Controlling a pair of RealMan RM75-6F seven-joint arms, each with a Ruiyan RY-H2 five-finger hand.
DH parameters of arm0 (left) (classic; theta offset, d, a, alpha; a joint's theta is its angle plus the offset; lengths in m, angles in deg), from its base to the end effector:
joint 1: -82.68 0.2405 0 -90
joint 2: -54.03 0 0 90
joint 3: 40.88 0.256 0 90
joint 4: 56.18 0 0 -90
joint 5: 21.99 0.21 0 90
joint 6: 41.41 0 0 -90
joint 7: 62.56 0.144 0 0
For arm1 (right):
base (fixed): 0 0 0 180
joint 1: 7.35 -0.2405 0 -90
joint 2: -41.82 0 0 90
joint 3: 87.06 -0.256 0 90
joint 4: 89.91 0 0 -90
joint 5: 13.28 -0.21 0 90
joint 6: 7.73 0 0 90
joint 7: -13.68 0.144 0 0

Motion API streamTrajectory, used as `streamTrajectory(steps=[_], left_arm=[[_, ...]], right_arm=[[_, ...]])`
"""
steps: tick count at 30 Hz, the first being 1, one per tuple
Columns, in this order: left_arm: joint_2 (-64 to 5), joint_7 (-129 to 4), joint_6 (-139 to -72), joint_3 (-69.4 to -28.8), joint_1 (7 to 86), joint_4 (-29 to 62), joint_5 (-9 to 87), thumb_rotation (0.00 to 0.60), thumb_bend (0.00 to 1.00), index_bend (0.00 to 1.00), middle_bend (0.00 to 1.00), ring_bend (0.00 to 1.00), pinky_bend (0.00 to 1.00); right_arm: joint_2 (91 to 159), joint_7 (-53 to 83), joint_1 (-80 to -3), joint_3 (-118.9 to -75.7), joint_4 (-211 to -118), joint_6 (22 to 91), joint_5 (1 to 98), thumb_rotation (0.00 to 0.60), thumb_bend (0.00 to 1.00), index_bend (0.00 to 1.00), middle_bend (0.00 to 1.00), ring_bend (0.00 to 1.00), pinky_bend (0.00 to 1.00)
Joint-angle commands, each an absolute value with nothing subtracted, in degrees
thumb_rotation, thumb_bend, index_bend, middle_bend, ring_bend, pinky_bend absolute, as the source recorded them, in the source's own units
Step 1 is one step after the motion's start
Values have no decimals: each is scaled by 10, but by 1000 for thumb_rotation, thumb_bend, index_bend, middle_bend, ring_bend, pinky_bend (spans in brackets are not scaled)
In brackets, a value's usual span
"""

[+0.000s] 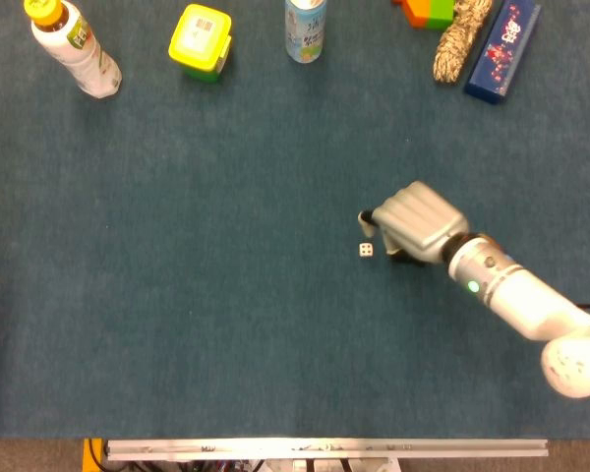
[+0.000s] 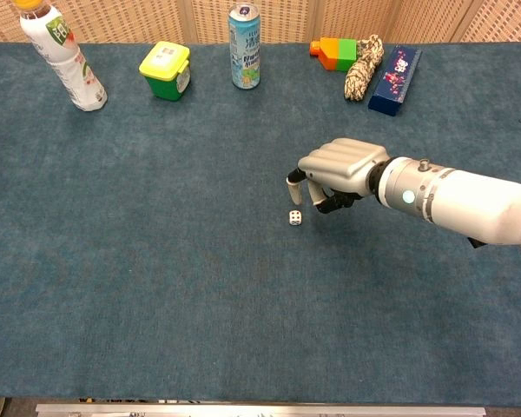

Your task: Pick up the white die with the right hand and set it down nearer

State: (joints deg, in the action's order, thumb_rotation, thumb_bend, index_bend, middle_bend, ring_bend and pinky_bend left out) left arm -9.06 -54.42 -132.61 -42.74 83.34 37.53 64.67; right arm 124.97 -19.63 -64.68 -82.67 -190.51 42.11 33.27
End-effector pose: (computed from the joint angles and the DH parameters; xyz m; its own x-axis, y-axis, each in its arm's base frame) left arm -0.3171 0.1467 0.1737 0.5210 -0.0388 0.8527 0.8525 0.0729 -0.5176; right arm -0.1206 -0.2915 -0.0413 0.6748 -0.4577 0.5789 -0.7214 -0.5746 0.3866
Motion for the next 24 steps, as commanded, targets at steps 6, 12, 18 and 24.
streamTrajectory(steps=[6,12,18,24], left_arm=[[-90,-549,-1324,-430,831,372,644,600,202,202,225,256,100],[-91,-553,-1320,-435,827,368,641,600,203,201,225,256,100],[-93,-554,-1314,-437,822,365,639,600,203,201,225,256,99],[-95,-553,-1313,-437,819,367,644,600,202,197,222,256,97]], right_arm=[[1177,-159,-572,-825,-1943,534,401,491,821,389,1000,1000,1000],[1130,-144,-493,-804,-1950,641,470,491,683,379,882,950,1000],[1086,-134,-419,-783,-1958,712,505,490,649,369,605,659,892],[1059,-100,-364,-779,-1948,740,526,493,529,339,396,429,629]])
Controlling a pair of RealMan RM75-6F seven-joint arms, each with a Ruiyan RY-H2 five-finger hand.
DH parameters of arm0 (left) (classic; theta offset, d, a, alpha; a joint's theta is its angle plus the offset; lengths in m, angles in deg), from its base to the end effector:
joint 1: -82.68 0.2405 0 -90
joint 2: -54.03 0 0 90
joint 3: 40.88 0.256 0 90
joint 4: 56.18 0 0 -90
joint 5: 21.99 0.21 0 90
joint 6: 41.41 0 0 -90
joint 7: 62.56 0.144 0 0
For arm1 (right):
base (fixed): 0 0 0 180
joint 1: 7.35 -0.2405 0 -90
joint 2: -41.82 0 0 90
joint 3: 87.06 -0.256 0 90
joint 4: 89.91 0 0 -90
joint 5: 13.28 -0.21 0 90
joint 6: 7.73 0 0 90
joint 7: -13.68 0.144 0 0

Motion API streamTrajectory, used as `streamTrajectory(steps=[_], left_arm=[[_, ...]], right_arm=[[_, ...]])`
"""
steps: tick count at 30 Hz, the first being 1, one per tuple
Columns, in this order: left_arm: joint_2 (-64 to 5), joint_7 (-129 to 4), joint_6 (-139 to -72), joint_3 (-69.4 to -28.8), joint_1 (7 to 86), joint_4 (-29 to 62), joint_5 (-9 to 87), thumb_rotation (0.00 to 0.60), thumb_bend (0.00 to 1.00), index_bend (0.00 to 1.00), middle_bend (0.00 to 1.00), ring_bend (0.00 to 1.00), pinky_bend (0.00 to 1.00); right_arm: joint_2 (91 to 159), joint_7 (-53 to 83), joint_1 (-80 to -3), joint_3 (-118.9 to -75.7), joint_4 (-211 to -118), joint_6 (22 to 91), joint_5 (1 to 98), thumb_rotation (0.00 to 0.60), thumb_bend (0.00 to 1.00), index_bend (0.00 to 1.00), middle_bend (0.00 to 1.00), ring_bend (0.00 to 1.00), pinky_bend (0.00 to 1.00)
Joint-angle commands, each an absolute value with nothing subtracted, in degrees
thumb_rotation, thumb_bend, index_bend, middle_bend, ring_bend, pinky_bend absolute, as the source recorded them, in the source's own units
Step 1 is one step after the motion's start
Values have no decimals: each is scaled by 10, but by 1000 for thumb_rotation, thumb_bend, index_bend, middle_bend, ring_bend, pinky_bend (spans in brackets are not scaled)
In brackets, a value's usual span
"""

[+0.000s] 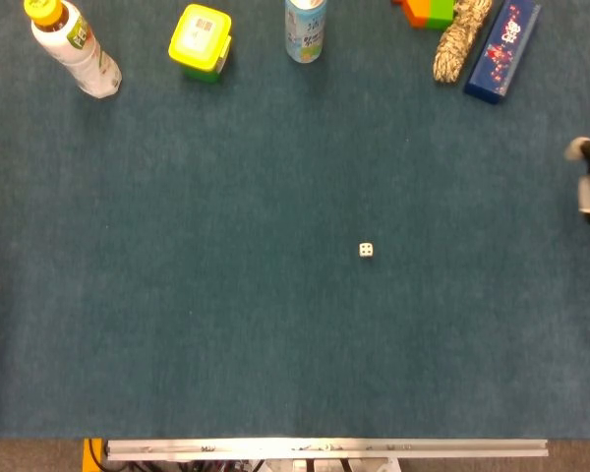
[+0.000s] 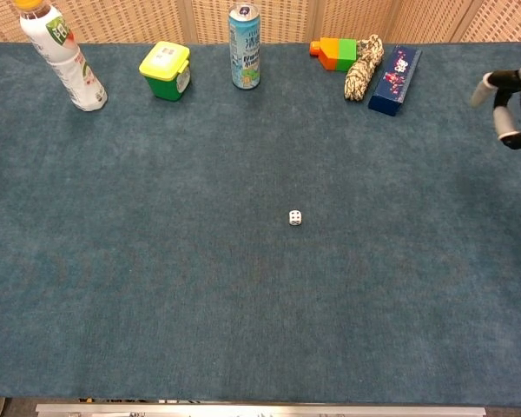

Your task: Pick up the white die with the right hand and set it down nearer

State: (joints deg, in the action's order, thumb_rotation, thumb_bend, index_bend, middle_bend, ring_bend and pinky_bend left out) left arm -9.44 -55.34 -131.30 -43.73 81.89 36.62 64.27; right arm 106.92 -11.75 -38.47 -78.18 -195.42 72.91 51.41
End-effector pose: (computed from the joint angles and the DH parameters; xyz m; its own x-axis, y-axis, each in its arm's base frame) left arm -0.3168 0.1584 0.1728 0.5130 -0.0466 0.8571 0.8580 0.0564 -0.5105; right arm -0.2424 -0.2511 0.1125 0.6146 -0.1646 0.7715 -0.7888 -0.1363 0.5993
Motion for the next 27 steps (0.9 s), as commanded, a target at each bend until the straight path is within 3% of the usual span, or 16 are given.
streamTrajectory(steps=[1,12,27], left_arm=[[-95,-553,-1314,-437,819,368,644,600,202,196,221,256,97],[-95,-546,-1318,-436,821,376,643,600,202,187,219,235,84],[-99,-538,-1309,-437,816,374,637,600,203,187,219,235,84]], right_arm=[[1056,-93,-358,-780,-1945,742,529,492,501,326,366,388,583],[1066,-34,-286,-791,-1883,778,605,493,264,0,82,66,197],[1070,-29,-237,-817,-1876,764,622,491,265,0,82,64,194]])
